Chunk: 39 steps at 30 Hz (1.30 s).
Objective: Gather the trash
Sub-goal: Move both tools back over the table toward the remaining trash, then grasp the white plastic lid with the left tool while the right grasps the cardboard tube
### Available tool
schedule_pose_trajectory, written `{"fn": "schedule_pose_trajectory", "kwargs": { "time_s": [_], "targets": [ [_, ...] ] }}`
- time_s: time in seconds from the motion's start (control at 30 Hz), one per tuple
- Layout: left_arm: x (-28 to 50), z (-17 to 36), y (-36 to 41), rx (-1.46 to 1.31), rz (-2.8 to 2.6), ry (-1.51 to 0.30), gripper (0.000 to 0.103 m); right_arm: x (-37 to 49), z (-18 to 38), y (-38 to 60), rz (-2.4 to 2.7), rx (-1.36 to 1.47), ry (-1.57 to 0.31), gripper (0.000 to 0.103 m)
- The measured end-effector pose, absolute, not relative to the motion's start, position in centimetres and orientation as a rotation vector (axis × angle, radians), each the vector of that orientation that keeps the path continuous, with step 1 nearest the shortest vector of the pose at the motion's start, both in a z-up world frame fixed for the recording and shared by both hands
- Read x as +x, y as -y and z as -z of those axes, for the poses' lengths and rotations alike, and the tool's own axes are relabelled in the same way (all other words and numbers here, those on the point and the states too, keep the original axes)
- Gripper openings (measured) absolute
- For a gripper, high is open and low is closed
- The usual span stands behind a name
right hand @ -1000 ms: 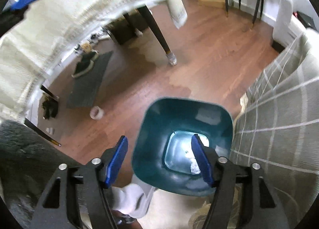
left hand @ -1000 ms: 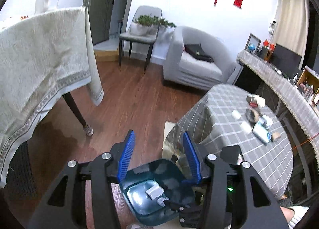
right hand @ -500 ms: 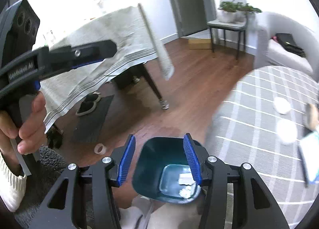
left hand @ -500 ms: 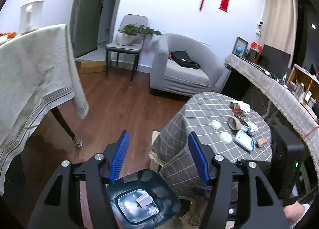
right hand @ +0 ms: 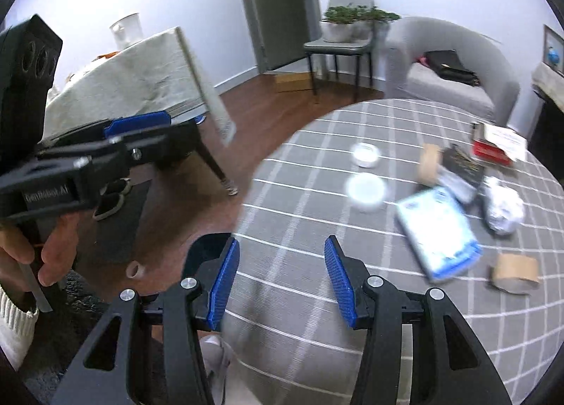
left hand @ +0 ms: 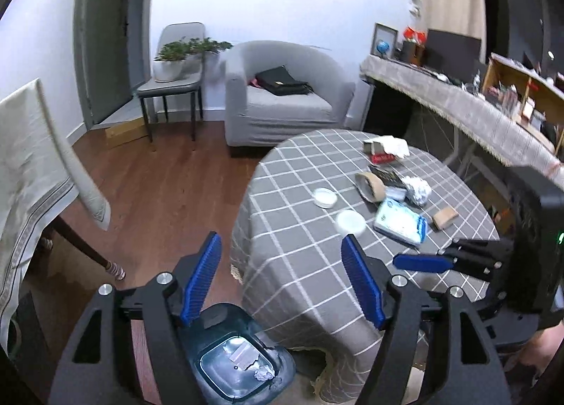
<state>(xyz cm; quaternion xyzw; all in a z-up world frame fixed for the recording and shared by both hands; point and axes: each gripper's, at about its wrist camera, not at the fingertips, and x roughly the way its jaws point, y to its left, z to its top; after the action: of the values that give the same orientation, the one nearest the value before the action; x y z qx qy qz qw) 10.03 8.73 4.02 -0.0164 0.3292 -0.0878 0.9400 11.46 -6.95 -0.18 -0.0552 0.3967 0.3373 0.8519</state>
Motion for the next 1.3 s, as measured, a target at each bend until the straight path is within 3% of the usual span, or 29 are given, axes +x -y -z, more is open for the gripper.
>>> {"fn": "schedule_pose_trajectory", "kwargs": {
  "time_s": [0.43, 0.67, 1.13, 1.3],
  "targets": [
    [13.9, -0.8, -2.1, 0.081, 0.241, -0.736, 0.073, 11.9, -0.2, 14.5, -0.560, -0.055, -0.810, 0.051],
    [15.8, 1.1, 0.1, 0.109, 0.252, -0.780, 0.071, 11.9, -0.6, 17.4, -0.494, -0.053, -0.788, 0.065],
    [19.6, 3.5, 1.6, 0.084, 0.225, -0.855, 0.065, 12.2, 0.1, 21.3, -0.378, -0.050, -0.800, 0.077],
    [20.4, 4.0, 1.9, 0.095, 0.210, -0.863, 0.059, 12.2, 0.4, 22.4, -0.338, -0.045, -0.805, 0.080]
  ]
}}
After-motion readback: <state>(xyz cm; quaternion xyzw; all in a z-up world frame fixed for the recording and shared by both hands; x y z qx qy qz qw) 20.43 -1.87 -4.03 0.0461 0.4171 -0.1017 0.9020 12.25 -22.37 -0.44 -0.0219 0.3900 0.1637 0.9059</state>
